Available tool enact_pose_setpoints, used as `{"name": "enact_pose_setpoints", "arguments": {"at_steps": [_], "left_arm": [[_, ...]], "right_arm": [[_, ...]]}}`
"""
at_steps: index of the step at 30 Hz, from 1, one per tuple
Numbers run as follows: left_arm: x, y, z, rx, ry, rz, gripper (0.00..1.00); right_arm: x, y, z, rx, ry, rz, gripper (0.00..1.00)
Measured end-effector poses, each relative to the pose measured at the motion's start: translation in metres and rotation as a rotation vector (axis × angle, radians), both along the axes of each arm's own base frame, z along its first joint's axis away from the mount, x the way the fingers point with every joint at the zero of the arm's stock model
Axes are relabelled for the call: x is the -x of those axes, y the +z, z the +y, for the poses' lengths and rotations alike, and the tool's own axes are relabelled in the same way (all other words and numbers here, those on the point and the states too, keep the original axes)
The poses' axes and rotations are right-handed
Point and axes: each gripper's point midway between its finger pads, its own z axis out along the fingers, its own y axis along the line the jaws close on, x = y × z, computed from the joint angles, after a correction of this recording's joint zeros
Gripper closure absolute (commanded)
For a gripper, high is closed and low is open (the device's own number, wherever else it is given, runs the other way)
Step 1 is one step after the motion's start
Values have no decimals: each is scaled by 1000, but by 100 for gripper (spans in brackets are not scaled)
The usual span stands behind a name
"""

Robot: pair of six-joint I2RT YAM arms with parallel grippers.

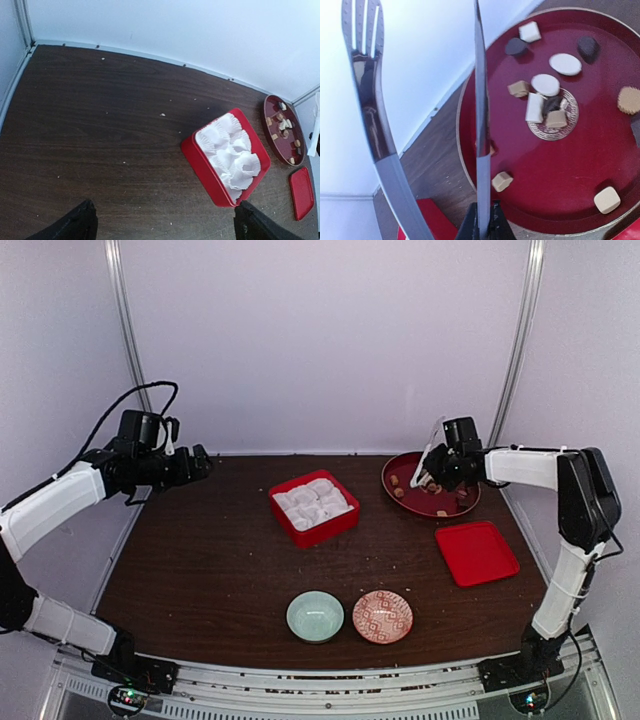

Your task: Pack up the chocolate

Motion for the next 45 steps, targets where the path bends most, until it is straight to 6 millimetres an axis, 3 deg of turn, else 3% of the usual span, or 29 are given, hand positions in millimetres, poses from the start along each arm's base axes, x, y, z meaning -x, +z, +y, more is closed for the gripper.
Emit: {"name": "enact_pose_setpoints", "arguments": {"at_steps": [7, 9, 12, 19, 30, 34, 45], "left_arm": [[14, 46, -24, 87, -160, -130, 2], [18, 56, -30, 115, -198, -158, 2], [23, 69, -42, 157, -247, -189, 2], [41, 87, -91, 280, -350, -257, 7], [58, 71, -163, 447, -426, -227, 16], [66, 70, -176, 489, -431, -234, 19], [52, 76, -177, 567, -357, -250, 32]], "right_arm": [[18, 94, 27, 178, 246, -192, 100], [32, 119, 44, 241, 321, -243, 100], [55, 140, 76, 329, 430, -285, 100], [106, 131, 143, 480, 636, -263, 100], [162, 138, 254, 579, 874, -338, 99], [170, 135, 273, 609, 905, -342, 98], [184, 139, 289, 637, 949, -375, 94]]}}
